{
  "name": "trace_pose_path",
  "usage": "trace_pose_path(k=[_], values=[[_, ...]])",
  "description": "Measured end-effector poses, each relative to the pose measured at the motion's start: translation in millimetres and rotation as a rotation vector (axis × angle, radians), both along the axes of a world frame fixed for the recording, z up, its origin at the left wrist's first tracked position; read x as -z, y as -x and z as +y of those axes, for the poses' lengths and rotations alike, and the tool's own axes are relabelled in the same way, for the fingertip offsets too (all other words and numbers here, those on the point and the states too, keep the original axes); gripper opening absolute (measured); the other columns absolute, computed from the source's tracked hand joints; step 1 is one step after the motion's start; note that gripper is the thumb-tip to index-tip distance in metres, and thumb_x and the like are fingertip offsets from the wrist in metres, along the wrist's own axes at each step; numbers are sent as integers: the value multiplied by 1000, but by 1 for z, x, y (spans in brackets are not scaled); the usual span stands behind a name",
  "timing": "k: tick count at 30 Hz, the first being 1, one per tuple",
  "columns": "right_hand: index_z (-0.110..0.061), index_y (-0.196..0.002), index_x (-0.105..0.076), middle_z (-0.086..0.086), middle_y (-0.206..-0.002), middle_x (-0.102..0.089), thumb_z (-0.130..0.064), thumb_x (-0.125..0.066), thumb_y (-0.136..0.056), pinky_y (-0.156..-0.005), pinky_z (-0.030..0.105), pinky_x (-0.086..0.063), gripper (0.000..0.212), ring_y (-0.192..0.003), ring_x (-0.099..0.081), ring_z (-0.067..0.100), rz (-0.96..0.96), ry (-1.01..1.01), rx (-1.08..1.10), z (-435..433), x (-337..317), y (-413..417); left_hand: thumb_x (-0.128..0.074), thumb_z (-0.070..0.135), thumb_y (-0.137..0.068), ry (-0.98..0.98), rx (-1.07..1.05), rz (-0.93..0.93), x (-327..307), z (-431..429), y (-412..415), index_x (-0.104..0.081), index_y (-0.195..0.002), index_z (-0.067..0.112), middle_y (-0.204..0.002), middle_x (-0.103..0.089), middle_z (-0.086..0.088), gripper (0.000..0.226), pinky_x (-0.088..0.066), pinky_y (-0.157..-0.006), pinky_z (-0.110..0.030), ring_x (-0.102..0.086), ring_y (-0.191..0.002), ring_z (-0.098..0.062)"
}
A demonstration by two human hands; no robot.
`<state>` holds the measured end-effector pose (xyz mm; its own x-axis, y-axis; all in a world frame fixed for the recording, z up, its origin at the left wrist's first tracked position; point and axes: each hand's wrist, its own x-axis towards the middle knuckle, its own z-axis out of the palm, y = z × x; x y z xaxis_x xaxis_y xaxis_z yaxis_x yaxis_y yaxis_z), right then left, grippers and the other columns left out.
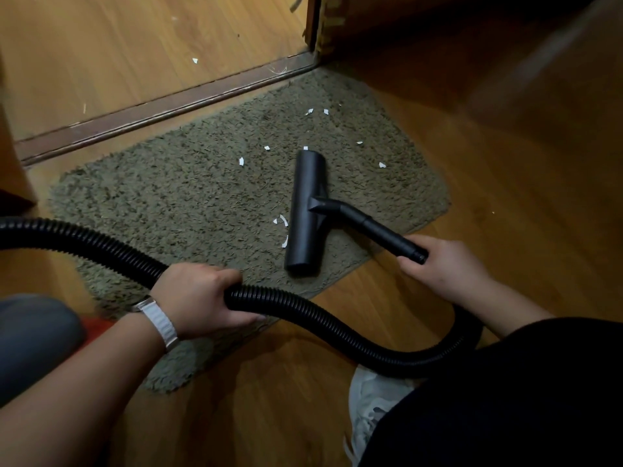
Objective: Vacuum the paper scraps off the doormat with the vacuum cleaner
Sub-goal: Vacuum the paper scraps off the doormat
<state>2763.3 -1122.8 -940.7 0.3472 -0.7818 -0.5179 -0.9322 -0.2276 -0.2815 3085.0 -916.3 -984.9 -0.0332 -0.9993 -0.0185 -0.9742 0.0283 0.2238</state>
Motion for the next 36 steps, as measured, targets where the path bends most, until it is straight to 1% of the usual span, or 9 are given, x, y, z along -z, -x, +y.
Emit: trace_pose_path(k=[4,9,12,15,20,24,29,32,36], values=[[-47,-132,-53,-10,-77,-62,-52,-60,-91,-51,27,-46,43,-64,-59,9,94,-13,-177,5,-1,-17,-43,87,-67,15,22,-4,-4,2,1,-61,-61,25,-49,-56,7,65,-39,-39,-22,-57,-40,-18],[-48,-132,-51,-9,-79,-62,-54,-57,-91,-53,27,-44,42,-68,-59,12,134,35,-289,13,-2,-25,-43,85,-67,25,27,1,-5,3,2,-60,-59,25,-48,-55,9,63,-36,-40,-20,-56,-38,-17],[-46,-131,-53,-9,-78,-63,-54,-57,-91,-56,29,-49,42,-68,-60,12,126,65,-261,12,-2,-23,-44,85,-66,33,27,-7,-6,3,2,-59,-58,25,-48,-53,9,62,-29,-42,-18,-54,-38,-16],[-43,-132,-55,-12,-74,-60,-49,-59,-92,-49,27,-41,41,-63,-56,7,96,63,-167,4,0,-17,-42,84,-68,46,25,0,-7,4,2,-59,-57,26,-46,-51,10,62,-25,-42,-15,-52,-35,-14],[-45,-131,-56,-9,-74,-60,-48,-62,-90,-49,27,-40,41,-63,-57,12,106,124,-53,-13,0,-2,-20,90,-75,64,1,10,-7,3,4,-58,-57,26,-46,-51,11,77,-25,-41,-15,-52,-35,-14],[-42,-129,-59,-8,-74,-60,-48,-64,-89,-53,29,-44,41,-63,-57,14,86,136,-29,-19,4,-4,-35,88,-71,52,6,-8,-7,1,6,-59,-58,24,-47,-54,9,69,-26,-43,-17,-55,-37,-16],[-42,-129,-58,-12,-71,-58,-48,-61,-91,-50,26,-39,38,-63,-56,10,68,127,-121,-14,2,-19,-40,87,-67,48,4,1,-8,4,5,-58,-57,24,-47,-53,10,66,-26,-43,-16,-54,-38,-15],[-46,-129,-55,-12,-70,-57,-51,-59,-91,-51,27,-41,38,-63,-56,11,88,144,-194,-7,3,-31,-40,88,-68,76,2,8,-7,6,5,-58,-58,25,-48,-53,10,67,-30,-42,-17,-54,-38,-15],[-46,-125,-53,-10,-74,-59,-55,-55,-90,-57,29,-47,36,-69,-59,15,114,165,-284,0,7,-44,-26,92,-73,97,-7,13,-8,10,4,-57,-58,25,-47,-51,10,75,-34,-40,-19,-53,-38,-15]])
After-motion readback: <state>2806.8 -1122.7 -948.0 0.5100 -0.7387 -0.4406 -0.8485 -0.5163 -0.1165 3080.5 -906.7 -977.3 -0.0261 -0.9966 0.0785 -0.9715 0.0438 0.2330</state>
